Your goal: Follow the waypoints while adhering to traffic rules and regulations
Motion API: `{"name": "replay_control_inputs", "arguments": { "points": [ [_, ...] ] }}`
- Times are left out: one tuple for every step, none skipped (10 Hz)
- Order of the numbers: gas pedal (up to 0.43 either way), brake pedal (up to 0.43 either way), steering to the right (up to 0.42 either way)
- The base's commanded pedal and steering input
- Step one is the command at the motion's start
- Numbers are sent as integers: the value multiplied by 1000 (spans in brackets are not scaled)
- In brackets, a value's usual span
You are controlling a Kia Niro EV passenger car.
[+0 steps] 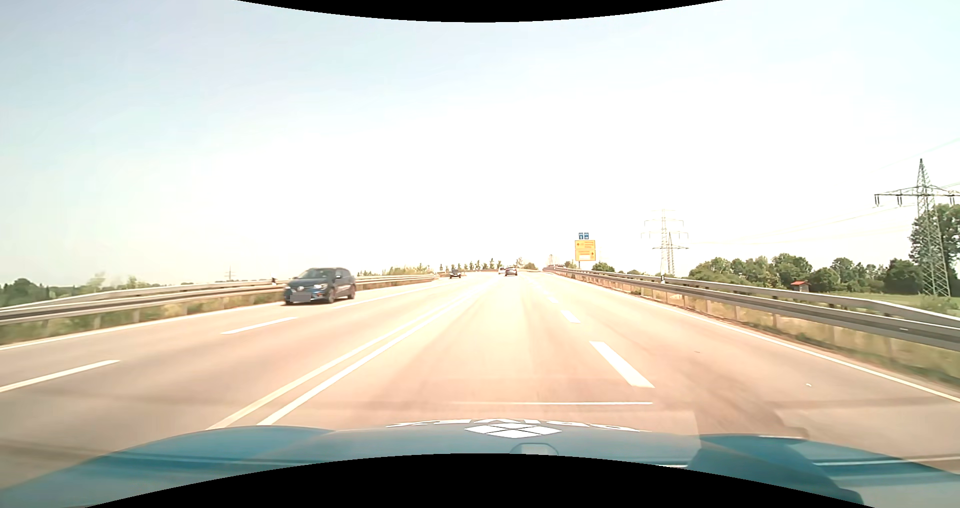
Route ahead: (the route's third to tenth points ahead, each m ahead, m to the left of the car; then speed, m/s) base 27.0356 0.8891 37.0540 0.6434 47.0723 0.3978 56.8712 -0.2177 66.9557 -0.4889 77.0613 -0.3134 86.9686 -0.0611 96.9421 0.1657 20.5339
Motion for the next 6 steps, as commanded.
{"name": "replay_control_inputs", "arguments": {
  "points": [
    [0,0,13],
    [0,0,12],
    [59,0,12],
    [110,0,9],
    [118,0,8],
    [118,0,8]
  ]
}}
